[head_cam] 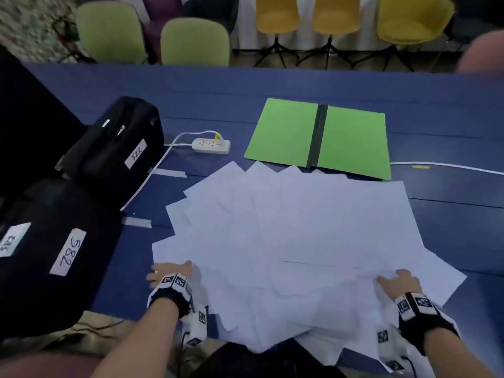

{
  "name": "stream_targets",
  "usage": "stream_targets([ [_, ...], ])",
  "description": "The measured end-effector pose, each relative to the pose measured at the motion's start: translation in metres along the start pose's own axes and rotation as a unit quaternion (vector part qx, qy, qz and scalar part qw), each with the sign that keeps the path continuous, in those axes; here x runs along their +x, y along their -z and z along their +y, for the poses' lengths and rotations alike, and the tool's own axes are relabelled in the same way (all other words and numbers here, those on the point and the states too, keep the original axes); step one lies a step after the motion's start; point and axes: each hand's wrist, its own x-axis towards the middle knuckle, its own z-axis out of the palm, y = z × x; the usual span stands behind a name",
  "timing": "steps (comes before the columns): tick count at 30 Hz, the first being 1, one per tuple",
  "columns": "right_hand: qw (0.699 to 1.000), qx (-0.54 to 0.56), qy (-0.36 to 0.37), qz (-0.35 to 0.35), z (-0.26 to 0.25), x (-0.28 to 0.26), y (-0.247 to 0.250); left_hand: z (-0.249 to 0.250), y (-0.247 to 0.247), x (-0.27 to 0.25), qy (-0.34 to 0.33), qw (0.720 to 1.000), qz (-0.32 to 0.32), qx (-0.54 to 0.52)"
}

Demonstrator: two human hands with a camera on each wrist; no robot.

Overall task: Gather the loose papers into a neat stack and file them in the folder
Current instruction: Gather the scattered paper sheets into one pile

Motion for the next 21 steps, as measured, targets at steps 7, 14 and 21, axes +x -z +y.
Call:
stream_targets([
  [7,0.997,0.081,0.018,0.004,-0.027,-0.017,-0.025,0.002,0.011,0.004,0.045,0.998,-0.011,-0.051],
  [14,0.995,0.098,0.025,-0.007,-0.056,-0.021,-0.034,0.013,-0.008,0.003,-0.028,0.998,-0.029,0.04],
  [21,0.992,0.118,0.032,-0.036,-0.064,-0.024,-0.047,0.018,-0.017,0.024,-0.12,0.989,-0.073,-0.033],
])
